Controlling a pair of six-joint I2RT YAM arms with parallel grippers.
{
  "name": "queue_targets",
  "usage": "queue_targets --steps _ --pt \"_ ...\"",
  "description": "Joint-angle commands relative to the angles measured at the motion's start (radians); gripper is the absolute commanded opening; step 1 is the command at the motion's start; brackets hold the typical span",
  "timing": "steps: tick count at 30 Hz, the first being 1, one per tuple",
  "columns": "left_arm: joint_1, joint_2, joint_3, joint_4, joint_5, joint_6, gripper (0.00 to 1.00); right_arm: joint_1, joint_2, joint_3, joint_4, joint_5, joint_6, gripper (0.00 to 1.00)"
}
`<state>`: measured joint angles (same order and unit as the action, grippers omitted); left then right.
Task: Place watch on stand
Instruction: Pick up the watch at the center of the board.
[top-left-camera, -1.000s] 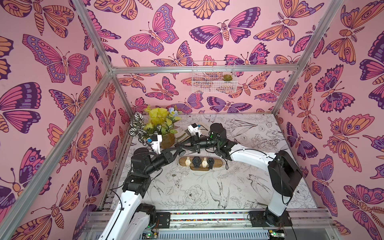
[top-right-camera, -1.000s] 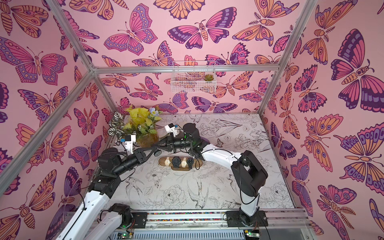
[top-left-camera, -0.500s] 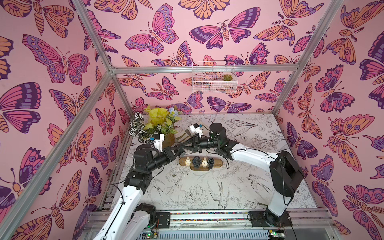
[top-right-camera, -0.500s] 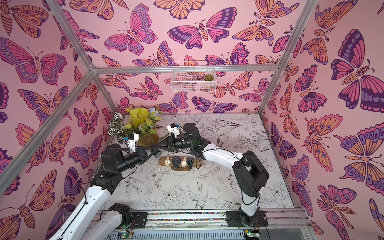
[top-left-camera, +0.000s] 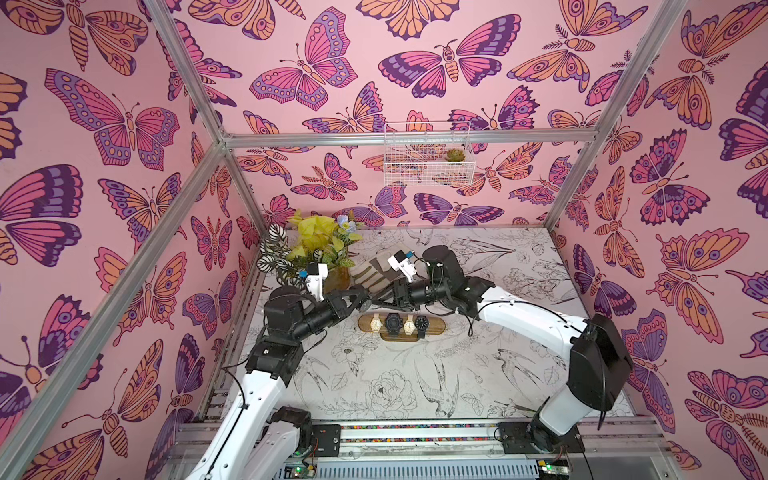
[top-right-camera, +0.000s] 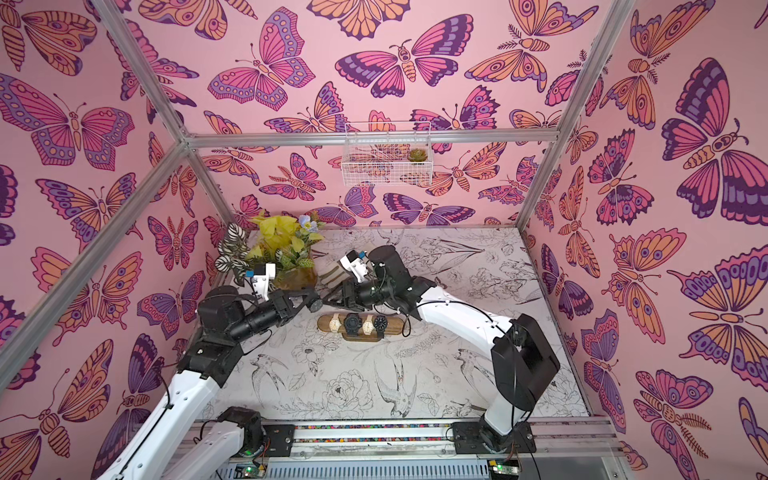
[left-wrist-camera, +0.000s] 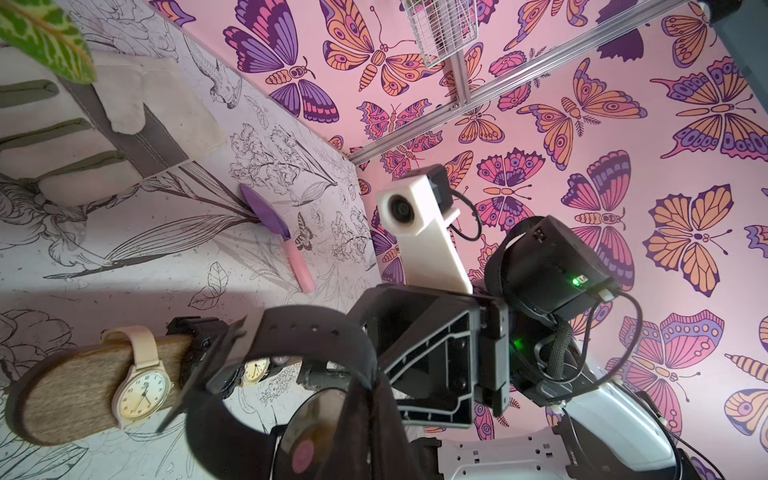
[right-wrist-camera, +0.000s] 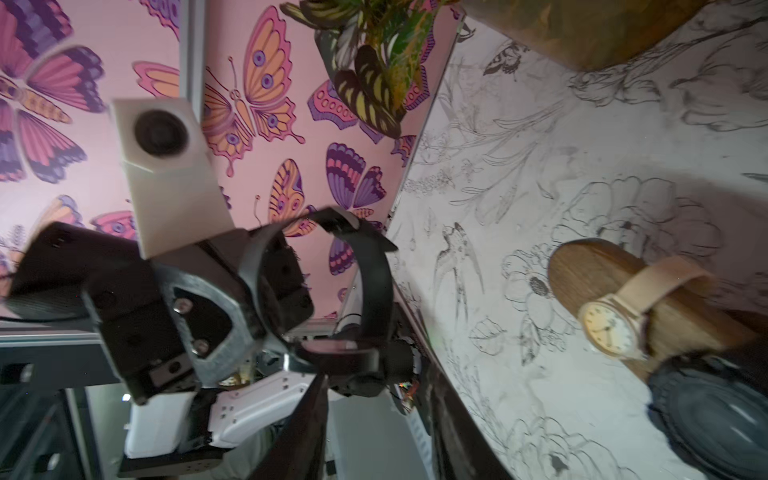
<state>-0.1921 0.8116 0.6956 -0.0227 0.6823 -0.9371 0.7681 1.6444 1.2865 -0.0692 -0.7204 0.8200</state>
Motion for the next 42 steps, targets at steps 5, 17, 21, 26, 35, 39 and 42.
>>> queue_targets --steps 5,17,21,26,35,39,42 --pt "-0.002 0.001 0.042 0.024 0.051 -0.024 0.0 -0.003 0.03 0.053 -0.062 -0.026 -0.141 0.43" --pt "-0.006 0.0 0.037 0.023 0.092 -0.044 0.0 -0.061 -0.012 0.041 -0.041 -0.021 -0.178 0.45" --pt "-0.009 -0.007 0.044 0.023 0.1 -0.053 0.0 -0.098 0.02 0.022 0.076 -0.087 -0.105 0.46" --pt "-0.02 0.003 0.048 0.024 0.097 -0.061 0.0 -0.087 0.108 0.064 0.297 -0.235 0.021 0.47" --pt "-0.047 0.029 0.092 0.025 0.094 -0.061 0.0 -0.059 0.162 0.092 0.331 -0.284 0.036 0.48" --pt "-0.07 0.056 0.103 0.024 0.091 -0.056 0.0 -0.043 0.186 0.091 0.444 -0.311 0.112 0.49" --pt "-0.084 0.074 0.106 0.025 0.085 -0.055 0.0 -0.032 0.208 0.097 0.517 -0.325 0.166 0.49"
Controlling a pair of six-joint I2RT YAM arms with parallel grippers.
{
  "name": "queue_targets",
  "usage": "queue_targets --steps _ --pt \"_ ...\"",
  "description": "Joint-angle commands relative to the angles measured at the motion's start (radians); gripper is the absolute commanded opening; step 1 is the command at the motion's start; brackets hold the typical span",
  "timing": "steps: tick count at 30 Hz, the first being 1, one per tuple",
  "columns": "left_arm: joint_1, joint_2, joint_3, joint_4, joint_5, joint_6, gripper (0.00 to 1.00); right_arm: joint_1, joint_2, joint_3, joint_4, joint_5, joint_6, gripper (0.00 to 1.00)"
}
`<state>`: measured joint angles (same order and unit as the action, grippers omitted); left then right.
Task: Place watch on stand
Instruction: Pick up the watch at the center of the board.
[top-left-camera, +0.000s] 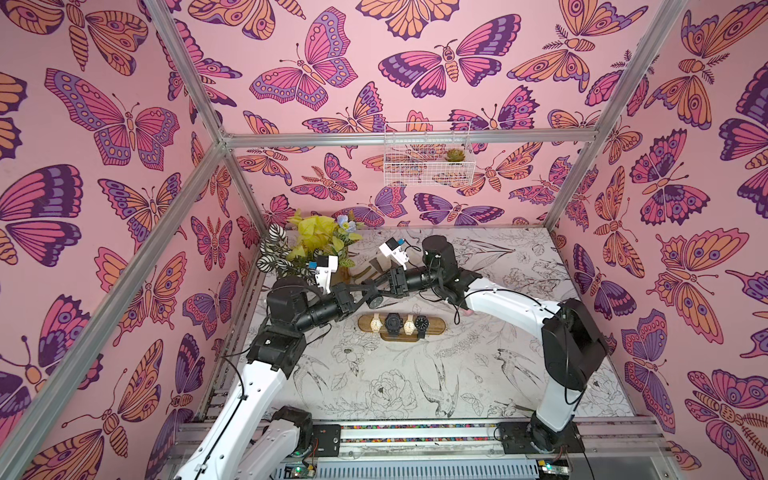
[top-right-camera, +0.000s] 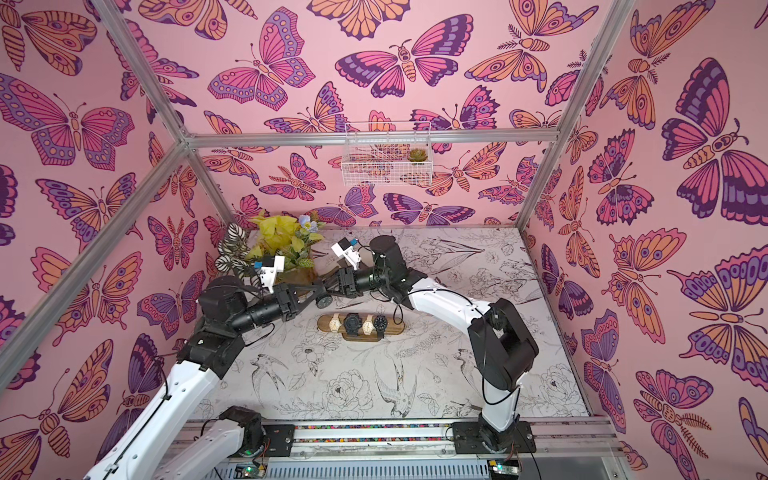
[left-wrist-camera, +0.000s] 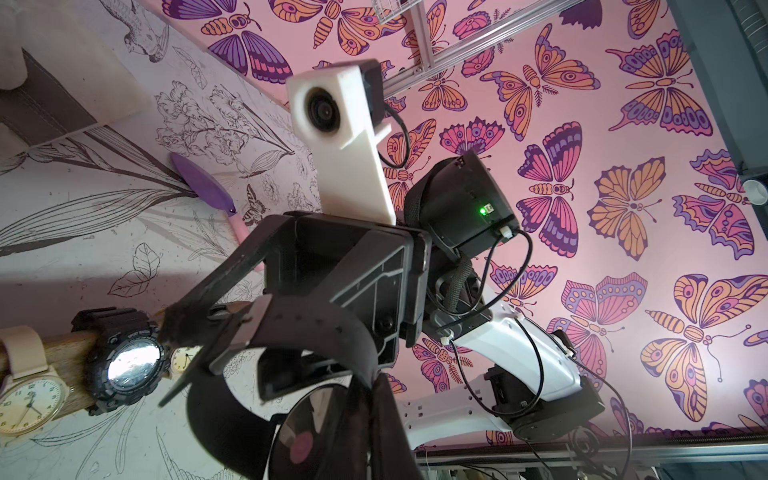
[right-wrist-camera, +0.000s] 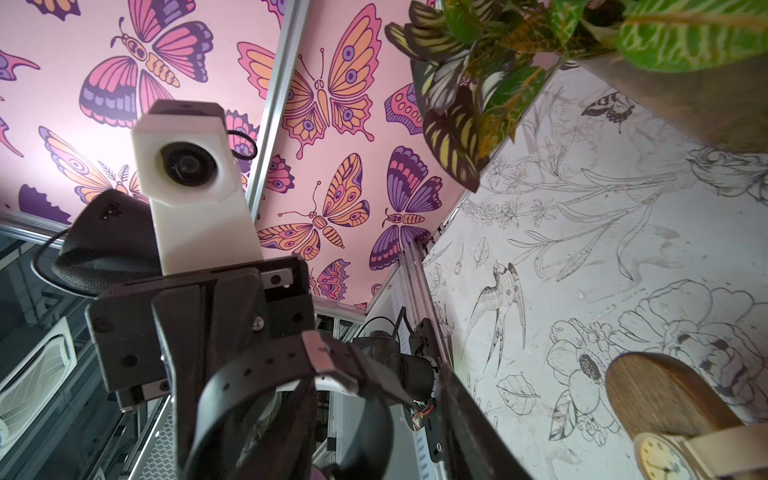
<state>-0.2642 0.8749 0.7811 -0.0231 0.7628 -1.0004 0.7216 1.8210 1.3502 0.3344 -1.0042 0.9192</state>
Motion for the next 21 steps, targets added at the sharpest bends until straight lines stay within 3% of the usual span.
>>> queue_targets --steps 1,6,12,14,15,18,21 --pt "-0.016 0.014 0.021 0.026 0.002 0.009 0.0 0.017 0.039 0.033 0.136 -0.045 0.085 0.49" --pt "-0.024 0.017 0.036 0.025 -0.002 0.011 0.0 0.016 0.059 0.019 0.234 -0.053 0.152 0.4" --pt "-0.028 0.027 0.046 0.026 -0.003 0.011 0.0 0.016 0.073 -0.007 0.351 -0.059 0.218 0.03" --pt "-0.028 0.031 0.044 0.026 -0.008 0.011 0.0 0.016 0.076 -0.015 0.379 -0.059 0.23 0.0" --pt "-0.028 0.034 0.043 0.026 -0.011 0.008 0.09 0.017 0.076 -0.018 0.396 -0.058 0.235 0.0" --pt "-0.028 0.031 0.044 0.026 -0.015 0.003 0.6 0.019 0.088 -0.026 0.475 -0.06 0.278 0.0" --pt "-0.028 0.004 0.05 0.026 -0.015 0.006 0.69 0.018 0.122 -0.023 0.606 -0.061 0.372 0.0"
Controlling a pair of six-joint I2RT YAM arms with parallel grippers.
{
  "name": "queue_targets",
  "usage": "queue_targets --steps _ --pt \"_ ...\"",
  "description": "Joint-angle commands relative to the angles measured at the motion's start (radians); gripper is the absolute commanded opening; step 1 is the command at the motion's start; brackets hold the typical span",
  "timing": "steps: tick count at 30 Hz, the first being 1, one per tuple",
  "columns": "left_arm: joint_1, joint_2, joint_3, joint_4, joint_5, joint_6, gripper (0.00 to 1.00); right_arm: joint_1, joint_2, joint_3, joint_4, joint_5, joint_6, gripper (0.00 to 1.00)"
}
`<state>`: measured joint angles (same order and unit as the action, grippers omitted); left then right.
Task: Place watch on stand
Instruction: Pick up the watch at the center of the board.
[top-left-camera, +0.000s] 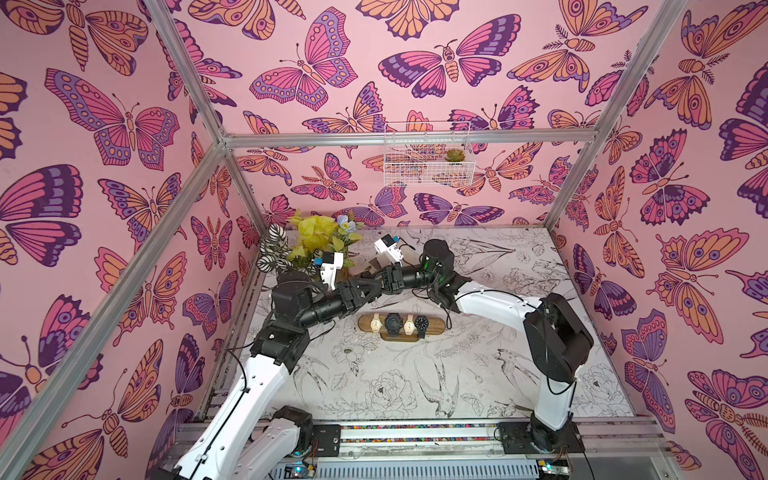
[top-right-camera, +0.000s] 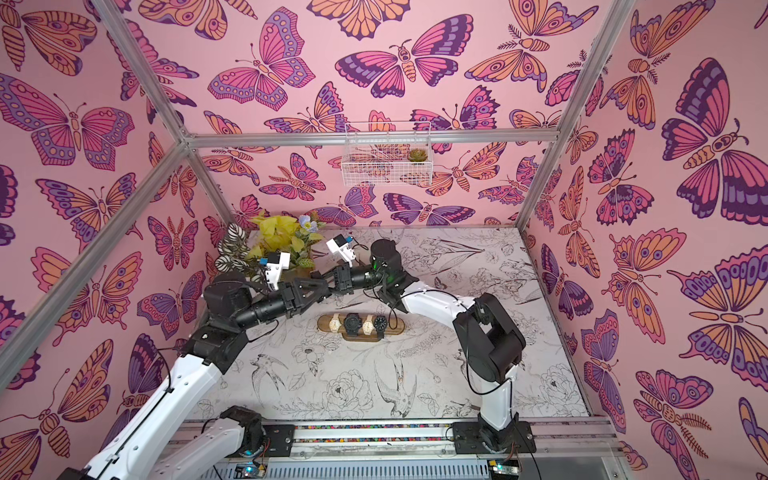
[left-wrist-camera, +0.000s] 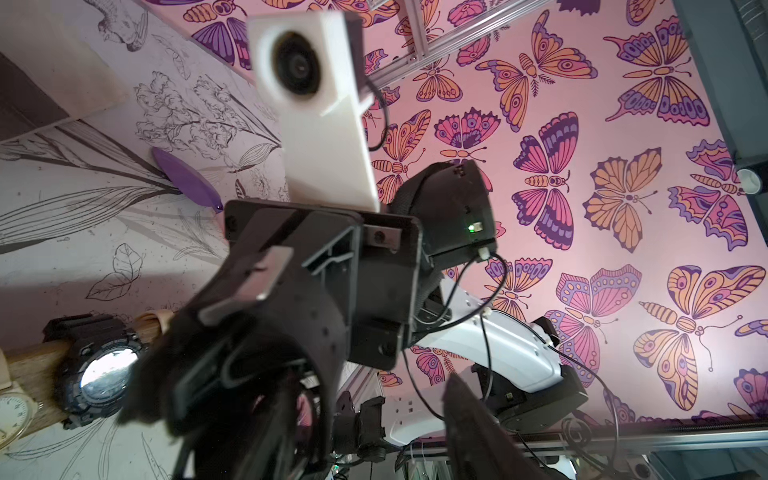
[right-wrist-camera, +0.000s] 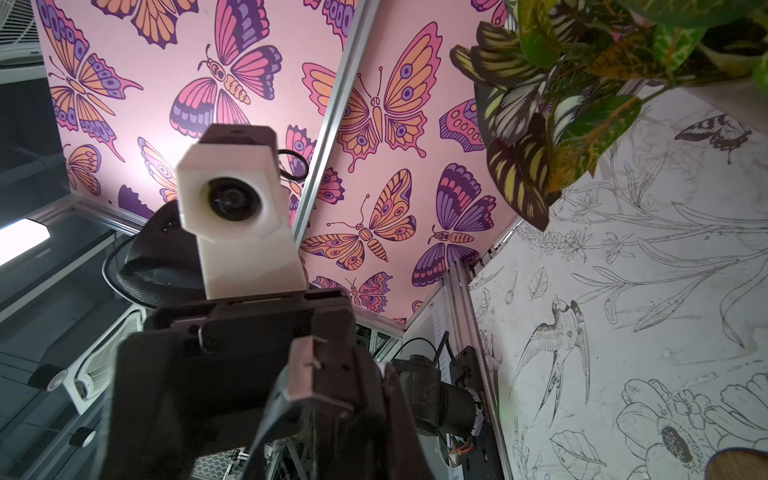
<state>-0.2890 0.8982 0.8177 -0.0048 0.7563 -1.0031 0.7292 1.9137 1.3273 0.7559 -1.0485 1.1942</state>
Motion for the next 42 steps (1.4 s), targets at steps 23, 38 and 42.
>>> queue_targets --steps 23,38,42 --pt "-0.001 -0.2 0.018 -0.36 -0.314 0.23 0.65 0.011 0.062 -0.015 0.48 -0.048 0.367 0.0" --pt "-0.001 -0.147 0.027 -0.23 -0.294 0.228 0.57 0.033 0.044 -0.016 0.483 -0.079 0.402 0.0" --pt "-0.001 -0.13 0.047 -0.231 -0.286 0.244 0.48 0.042 0.025 -0.022 0.486 -0.088 0.419 0.0"
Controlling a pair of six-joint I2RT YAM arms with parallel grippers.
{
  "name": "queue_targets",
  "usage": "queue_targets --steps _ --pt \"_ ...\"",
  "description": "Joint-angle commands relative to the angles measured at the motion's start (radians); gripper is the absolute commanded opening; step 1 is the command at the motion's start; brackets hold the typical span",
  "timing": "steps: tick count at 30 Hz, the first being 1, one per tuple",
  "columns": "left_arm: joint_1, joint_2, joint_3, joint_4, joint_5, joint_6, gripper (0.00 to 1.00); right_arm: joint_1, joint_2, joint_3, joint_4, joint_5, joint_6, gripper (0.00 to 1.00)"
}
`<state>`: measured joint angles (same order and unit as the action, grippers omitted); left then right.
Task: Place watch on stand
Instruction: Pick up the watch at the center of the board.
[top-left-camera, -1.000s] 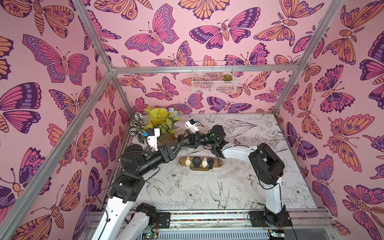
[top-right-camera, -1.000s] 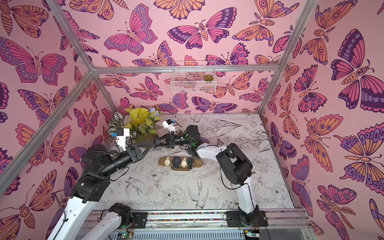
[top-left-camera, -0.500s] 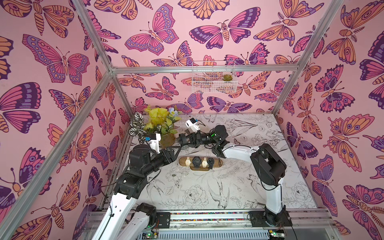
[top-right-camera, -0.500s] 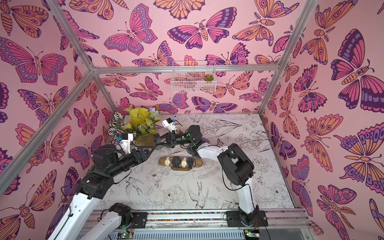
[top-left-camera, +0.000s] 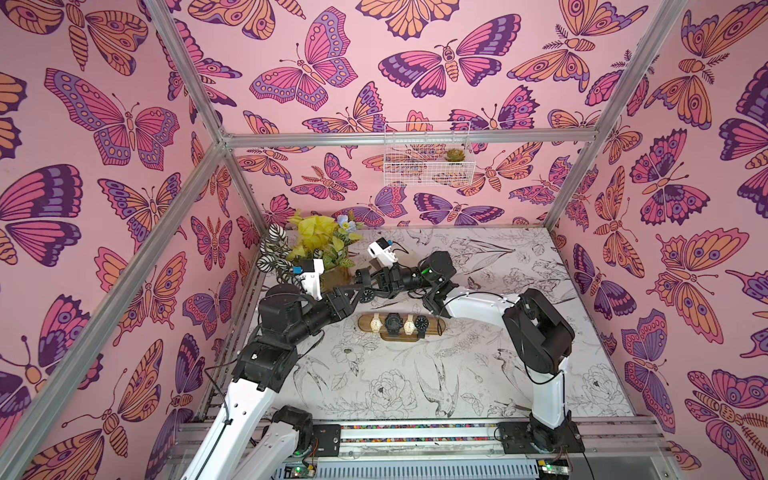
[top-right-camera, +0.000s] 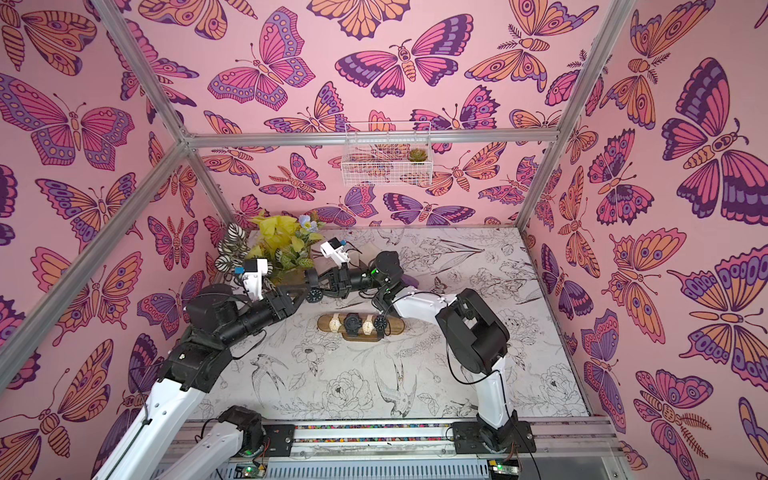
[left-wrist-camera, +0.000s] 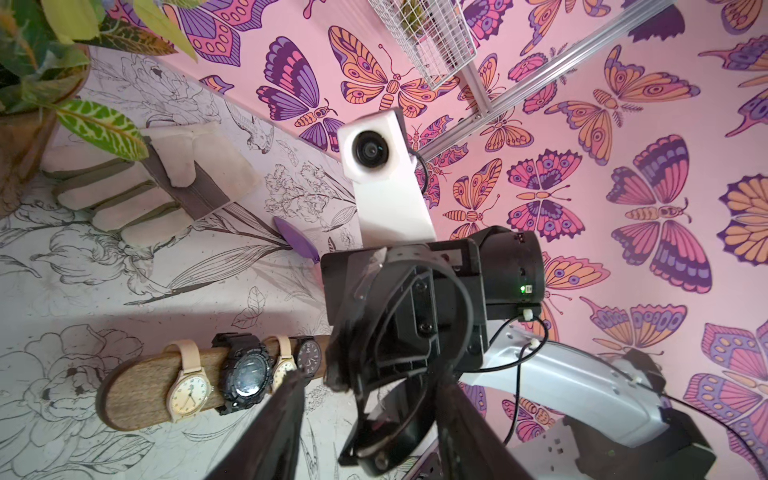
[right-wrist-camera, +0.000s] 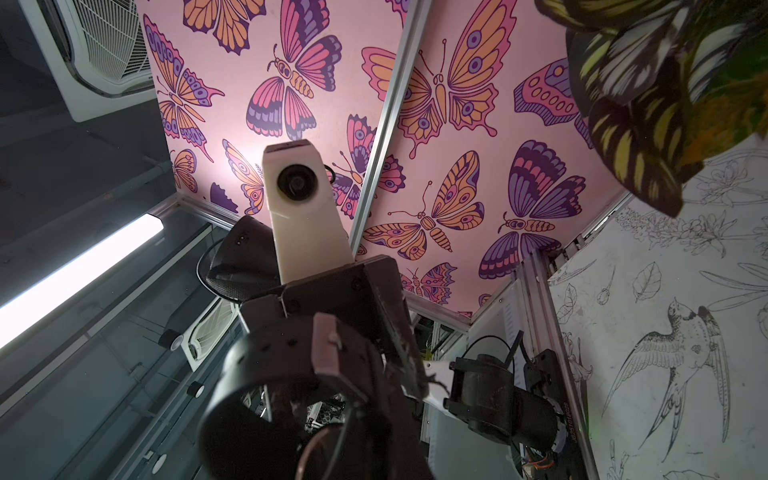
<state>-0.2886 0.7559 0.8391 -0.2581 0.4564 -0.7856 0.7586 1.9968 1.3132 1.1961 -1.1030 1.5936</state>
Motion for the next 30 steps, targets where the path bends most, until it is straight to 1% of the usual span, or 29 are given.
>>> queue_targets --steps 1,7,11,17,20,24,27,30 --pt "-0.002 0.017 0.028 0.023 0.016 0.028 0.46 0.015 -0.064 -0.009 0.046 -0.037 0.023 0.0" --pt "-0.001 -0.008 0.037 0.027 0.013 0.031 0.38 0.019 -0.094 -0.028 0.045 -0.04 0.027 0.0" --pt "0.0 -0.037 0.053 -0.018 -0.024 0.051 0.41 0.019 -0.097 -0.027 0.046 -0.042 0.033 0.0" --pt "0.001 -0.057 0.061 -0.071 -0.09 0.059 0.39 0.019 -0.106 -0.029 0.06 -0.043 0.047 0.0" --pt "0.002 -0.075 0.06 -0.077 -0.113 0.057 0.4 0.019 -0.113 -0.034 0.064 -0.041 0.049 0.0" --pt "0.002 -0.063 0.064 -0.064 -0.088 0.049 0.5 0.019 -0.112 -0.03 0.07 -0.041 0.057 0.0" --pt "0.002 -0.044 0.061 -0.027 -0.054 0.031 0.51 0.02 -0.11 -0.03 0.077 -0.041 0.064 0.0" --pt "0.001 -0.022 0.056 0.023 -0.011 0.011 0.5 0.019 -0.109 -0.033 0.083 -0.04 0.068 0.0"
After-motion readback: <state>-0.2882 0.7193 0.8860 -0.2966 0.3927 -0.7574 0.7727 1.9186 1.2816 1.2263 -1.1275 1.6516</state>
